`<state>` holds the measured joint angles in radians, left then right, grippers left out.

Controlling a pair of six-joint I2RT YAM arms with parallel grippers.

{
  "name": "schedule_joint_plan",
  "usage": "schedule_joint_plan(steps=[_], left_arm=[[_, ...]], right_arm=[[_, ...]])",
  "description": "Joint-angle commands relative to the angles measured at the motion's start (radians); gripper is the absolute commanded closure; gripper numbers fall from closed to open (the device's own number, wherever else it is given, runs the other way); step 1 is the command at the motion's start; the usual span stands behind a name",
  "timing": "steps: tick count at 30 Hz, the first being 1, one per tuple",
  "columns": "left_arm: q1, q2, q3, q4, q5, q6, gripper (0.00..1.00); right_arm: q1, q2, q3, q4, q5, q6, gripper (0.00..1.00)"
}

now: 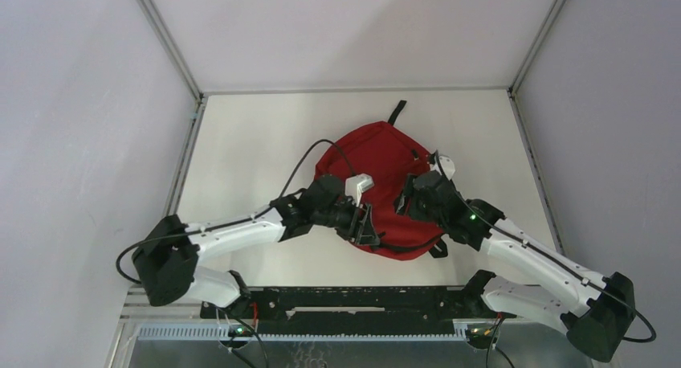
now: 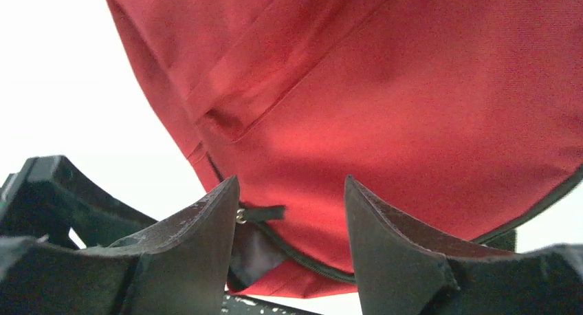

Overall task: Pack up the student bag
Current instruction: Zip the student bag at the center of the board.

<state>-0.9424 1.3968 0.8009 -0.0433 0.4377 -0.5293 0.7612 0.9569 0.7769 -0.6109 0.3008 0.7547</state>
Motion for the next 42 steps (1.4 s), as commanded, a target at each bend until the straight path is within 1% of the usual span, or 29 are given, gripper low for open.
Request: schedule_joint_plan(steps=[1, 4, 7, 10, 12, 14, 17, 20, 23, 28, 35, 38, 40, 42], left_arm=[[0.046, -0.096, 0.008, -0.072, -0.097, 0.008, 0.42], [0.164, -0.106, -0.077, -0.016, -0.038, -0.075, 0.47], [0.215, -0.132, -0.153, 0.039, 0.001, -0.148, 0.48], [0.217, -0.131, -0.172, 0.039, 0.02, -0.175, 0.45], [0.217, -0.116, -0.177, 0.075, 0.03, -0.202, 0.42], [0.217, -0.09, -0.181, 0.101, 0.055, -0.239, 0.34], [0.215, -0.055, -0.168, 0.105, 0.056, -0.269, 0.26], [0.215, -0.038, -0.167, 0.111, 0.021, -0.287, 0.24], [0.213, -0.009, -0.163, 0.138, 0.024, -0.307, 0.24], [0.208, 0.027, -0.146, 0.161, 0.031, -0.313, 0.25], [0.204, 0.07, -0.132, 0.167, 0.031, -0.31, 0.28], [0.2, 0.078, -0.133, 0.182, 0.035, -0.316, 0.29], [0.197, 0.08, -0.13, 0.184, 0.031, -0.317, 0.29], [0.196, 0.084, -0.127, 0.186, 0.026, -0.319, 0.3]], right_arm=[[0.1, -0.026, 0.009, 0.058, 0.008, 0.033, 0.34], [0.156, 0.018, 0.008, 0.057, 0.013, 0.065, 0.36], [0.207, 0.062, -0.013, 0.068, 0.039, 0.119, 0.38], [0.217, 0.083, -0.039, 0.073, 0.043, 0.183, 0.4], [0.205, 0.09, -0.062, 0.087, 0.027, 0.219, 0.43], [0.202, 0.094, -0.089, 0.113, 0.011, 0.254, 0.45], [0.207, 0.104, -0.111, 0.116, 0.001, 0.333, 0.49], [0.222, 0.085, -0.157, 0.14, 0.001, 0.409, 0.5], [0.223, 0.069, -0.203, 0.19, -0.023, 0.455, 0.5], [0.212, 0.093, -0.238, 0.276, -0.036, 0.45, 0.52], [0.195, 0.143, -0.238, 0.363, -0.054, 0.43, 0.62], [0.178, 0.175, -0.238, 0.382, -0.063, 0.426, 0.65], [0.174, 0.192, -0.238, 0.382, -0.04, 0.431, 0.72], [0.179, 0.189, -0.24, 0.377, -0.005, 0.435, 0.85]])
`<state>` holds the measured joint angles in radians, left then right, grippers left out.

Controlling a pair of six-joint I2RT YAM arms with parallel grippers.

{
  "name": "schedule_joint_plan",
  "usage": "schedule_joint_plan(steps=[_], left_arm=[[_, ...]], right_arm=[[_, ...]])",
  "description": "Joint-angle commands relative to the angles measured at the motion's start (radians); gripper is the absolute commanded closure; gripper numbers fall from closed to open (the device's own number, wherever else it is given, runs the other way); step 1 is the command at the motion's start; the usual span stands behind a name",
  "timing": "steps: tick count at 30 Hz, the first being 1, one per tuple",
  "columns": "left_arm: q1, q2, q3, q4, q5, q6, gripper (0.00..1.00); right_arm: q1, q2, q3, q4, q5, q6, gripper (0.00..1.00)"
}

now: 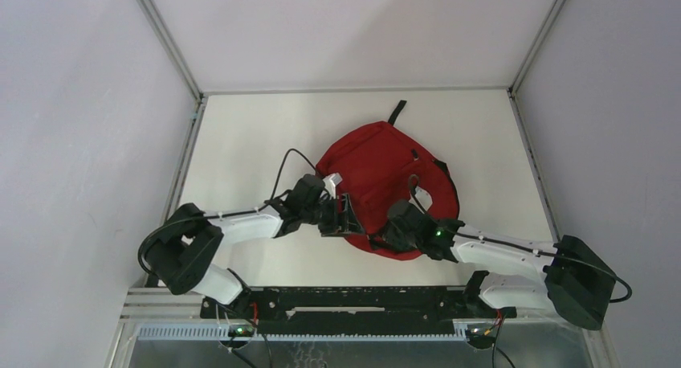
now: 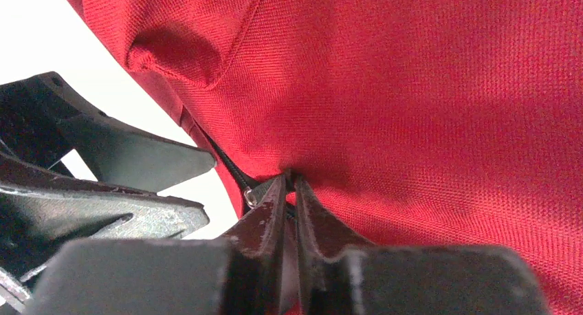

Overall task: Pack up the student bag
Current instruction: Zip the student bag at the center of the board.

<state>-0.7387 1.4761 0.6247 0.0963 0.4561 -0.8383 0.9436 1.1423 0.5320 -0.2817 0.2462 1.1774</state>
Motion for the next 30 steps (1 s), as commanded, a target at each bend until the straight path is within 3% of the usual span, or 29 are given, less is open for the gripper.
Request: schedule_joint_plan(steps=[1, 2, 13, 22, 27, 30], left_arm=[[-0.007, 0.007, 0.052, 0.046, 0.005, -0.011, 0.3], [-0.007, 0.01, 0.055, 0.048, 0.003, -0.011, 0.3], [-0.007, 0.036, 0.113, 0.06, 0.032, -0.015, 0.31], [-0.006, 0.02, 0.124, 0.067, 0.017, -0.063, 0.33], [-0.005, 0.033, 0.146, 0.008, -0.024, -0.068, 0.44], [-0.003, 0.048, 0.166, -0.032, -0.059, -0.071, 0.61]], right_arm=[[-0.002, -0.006, 0.002, 0.05, 0.064, 0.013, 0.93], [-0.002, -0.024, -0.005, 0.056, 0.077, 0.01, 1.0], [0.085, -0.245, -0.013, -0.021, 0.215, 0.018, 1.0], [0.167, -0.291, -0.012, 0.002, 0.232, 0.03, 1.0], [0.194, -0.297, 0.0, -0.018, 0.242, 0.027, 1.0], [0.212, -0.304, 0.002, -0.047, 0.258, 0.036, 1.0]])
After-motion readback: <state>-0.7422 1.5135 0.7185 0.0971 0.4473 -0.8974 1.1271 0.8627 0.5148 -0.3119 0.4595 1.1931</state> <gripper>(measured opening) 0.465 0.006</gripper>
